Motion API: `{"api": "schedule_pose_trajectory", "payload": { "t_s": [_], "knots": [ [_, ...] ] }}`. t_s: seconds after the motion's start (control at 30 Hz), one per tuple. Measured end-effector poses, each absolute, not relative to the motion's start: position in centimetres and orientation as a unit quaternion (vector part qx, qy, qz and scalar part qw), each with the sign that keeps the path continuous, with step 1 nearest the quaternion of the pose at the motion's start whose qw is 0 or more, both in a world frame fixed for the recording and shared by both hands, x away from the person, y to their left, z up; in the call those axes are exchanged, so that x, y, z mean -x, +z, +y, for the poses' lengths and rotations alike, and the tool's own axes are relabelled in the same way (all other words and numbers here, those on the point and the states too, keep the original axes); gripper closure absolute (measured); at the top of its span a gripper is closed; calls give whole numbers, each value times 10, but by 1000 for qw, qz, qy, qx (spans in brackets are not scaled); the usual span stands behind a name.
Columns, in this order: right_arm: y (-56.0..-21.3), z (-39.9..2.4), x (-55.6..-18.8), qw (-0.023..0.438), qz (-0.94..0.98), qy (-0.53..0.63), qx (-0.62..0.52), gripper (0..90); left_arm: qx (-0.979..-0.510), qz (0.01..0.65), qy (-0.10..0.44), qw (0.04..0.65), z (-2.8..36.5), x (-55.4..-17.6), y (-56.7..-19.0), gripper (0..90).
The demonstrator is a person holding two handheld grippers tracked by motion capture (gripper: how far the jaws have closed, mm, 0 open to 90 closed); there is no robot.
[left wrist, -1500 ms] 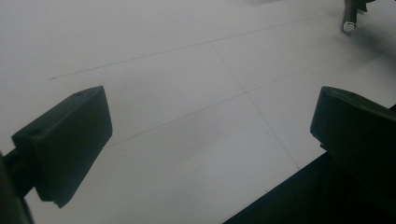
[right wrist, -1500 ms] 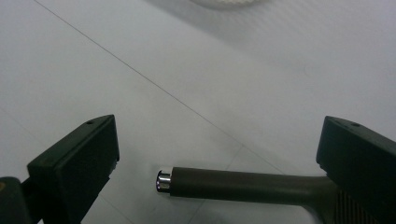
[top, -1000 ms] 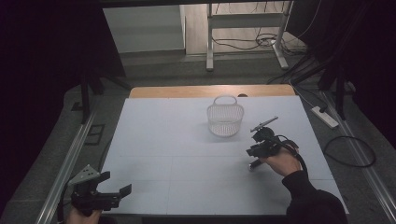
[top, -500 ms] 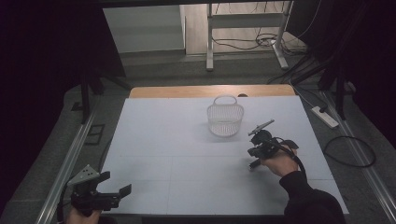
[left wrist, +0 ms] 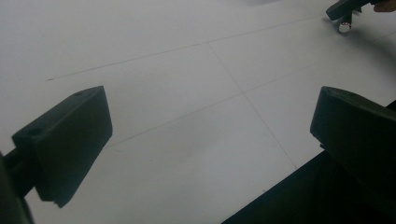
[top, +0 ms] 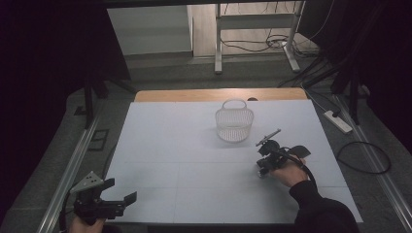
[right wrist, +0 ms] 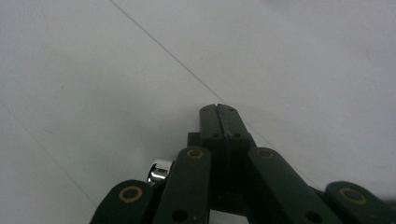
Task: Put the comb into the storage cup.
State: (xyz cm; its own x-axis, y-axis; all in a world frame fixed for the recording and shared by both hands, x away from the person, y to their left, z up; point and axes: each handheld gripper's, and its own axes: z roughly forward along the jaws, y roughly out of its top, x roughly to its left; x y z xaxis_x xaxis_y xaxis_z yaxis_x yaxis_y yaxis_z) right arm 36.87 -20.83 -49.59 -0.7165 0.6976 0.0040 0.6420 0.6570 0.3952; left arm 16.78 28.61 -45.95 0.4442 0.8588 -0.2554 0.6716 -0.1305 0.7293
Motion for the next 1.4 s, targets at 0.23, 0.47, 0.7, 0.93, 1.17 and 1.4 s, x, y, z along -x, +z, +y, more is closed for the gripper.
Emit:
{"api": "schedule_pose_trajectory", "payload": {
  "t_s": [0.23, 0.47, 0.7, 0.93, 1.17, 1.4],
  "knots": [
    [-497, -212, -362, 67, 908, 187, -369, 894, -743, 514, 114, 412, 286, -168, -459, 0],
    [-497, -221, -353, 56, 907, 187, -372, 894, -743, 514, 114, 413, 286, -168, -459, 0],
    [-494, -234, -342, 49, 904, 195, -378, 894, -743, 514, 114, 414, 286, -168, -459, 0],
    [-493, -245, -335, 49, 901, 196, -385, 894, -742, 514, 114, 415, 286, -168, -459, 0],
    [-493, -266, -326, 50, 893, 197, -401, 894, -742, 514, 114, 415, 286, -168, -459, 0],
    [-491, -282, -325, 54, 883, 205, -418, 894, -742, 514, 114, 415, 286, -168, -459, 0]
  ]
}}
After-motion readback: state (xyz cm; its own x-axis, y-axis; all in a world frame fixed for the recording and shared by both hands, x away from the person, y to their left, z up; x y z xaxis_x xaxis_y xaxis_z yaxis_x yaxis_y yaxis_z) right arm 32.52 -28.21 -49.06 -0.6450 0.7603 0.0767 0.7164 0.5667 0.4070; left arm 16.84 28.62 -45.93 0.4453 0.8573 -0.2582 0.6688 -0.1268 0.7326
